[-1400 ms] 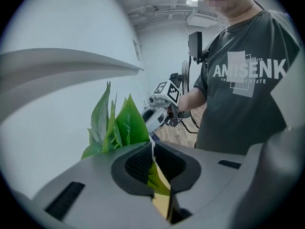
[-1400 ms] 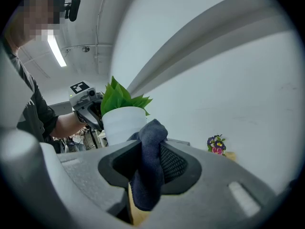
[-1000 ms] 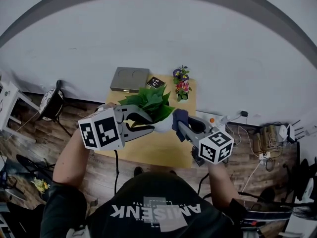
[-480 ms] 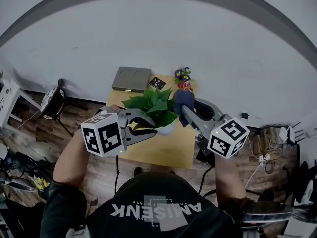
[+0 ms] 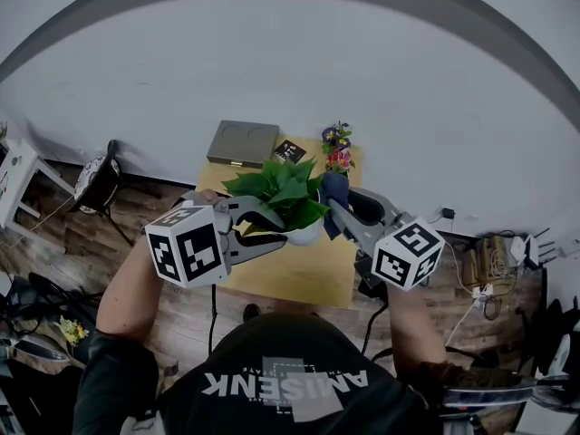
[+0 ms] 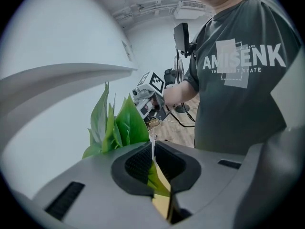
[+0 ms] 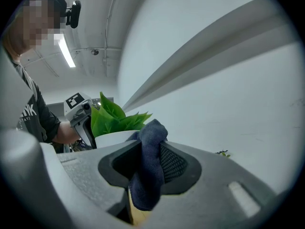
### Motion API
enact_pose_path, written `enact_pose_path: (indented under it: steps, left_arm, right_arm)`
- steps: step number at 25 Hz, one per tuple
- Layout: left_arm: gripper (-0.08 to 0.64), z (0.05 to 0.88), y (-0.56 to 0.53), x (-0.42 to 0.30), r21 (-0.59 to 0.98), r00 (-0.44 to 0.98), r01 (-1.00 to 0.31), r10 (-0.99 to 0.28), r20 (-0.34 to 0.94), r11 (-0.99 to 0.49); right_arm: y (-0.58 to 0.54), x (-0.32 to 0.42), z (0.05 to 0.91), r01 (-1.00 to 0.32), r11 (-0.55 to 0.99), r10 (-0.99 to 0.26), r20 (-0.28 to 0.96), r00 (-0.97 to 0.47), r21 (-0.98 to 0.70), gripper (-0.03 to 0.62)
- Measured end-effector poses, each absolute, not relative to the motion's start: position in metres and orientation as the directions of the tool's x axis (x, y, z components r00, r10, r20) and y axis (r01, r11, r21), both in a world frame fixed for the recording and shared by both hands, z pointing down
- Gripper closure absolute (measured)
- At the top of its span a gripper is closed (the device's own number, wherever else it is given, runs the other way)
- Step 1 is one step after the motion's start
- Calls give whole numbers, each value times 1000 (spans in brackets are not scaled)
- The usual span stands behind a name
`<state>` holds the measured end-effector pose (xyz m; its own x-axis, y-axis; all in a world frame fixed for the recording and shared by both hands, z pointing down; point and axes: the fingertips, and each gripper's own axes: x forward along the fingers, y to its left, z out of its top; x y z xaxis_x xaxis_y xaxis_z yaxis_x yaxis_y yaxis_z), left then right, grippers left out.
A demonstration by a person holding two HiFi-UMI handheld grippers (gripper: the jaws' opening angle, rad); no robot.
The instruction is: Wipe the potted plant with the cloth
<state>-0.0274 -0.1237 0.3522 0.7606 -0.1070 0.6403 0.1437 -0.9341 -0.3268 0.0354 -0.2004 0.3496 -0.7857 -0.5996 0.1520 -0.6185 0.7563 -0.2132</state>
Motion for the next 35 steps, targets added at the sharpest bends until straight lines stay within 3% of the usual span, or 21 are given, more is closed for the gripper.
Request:
enact_pose_path:
  steps: [24,30,35]
  left_arm:
    - [532,358,-125,-28,-320,759,154,-96,645,-935]
    - [533,353,-121,-28,-310,769,186,-58,636,-932]
    - [532,345,-117,-27,-314,783,204,-37,621,-927]
  right_arm:
    - [-181,49,432,-631,723,-570,274,-775,-281,479]
    - [-206,64,398,-640,710,-611,195,-767,-293,479]
    - [-229,50,359,-575,763,-572,105,-814,-297,479]
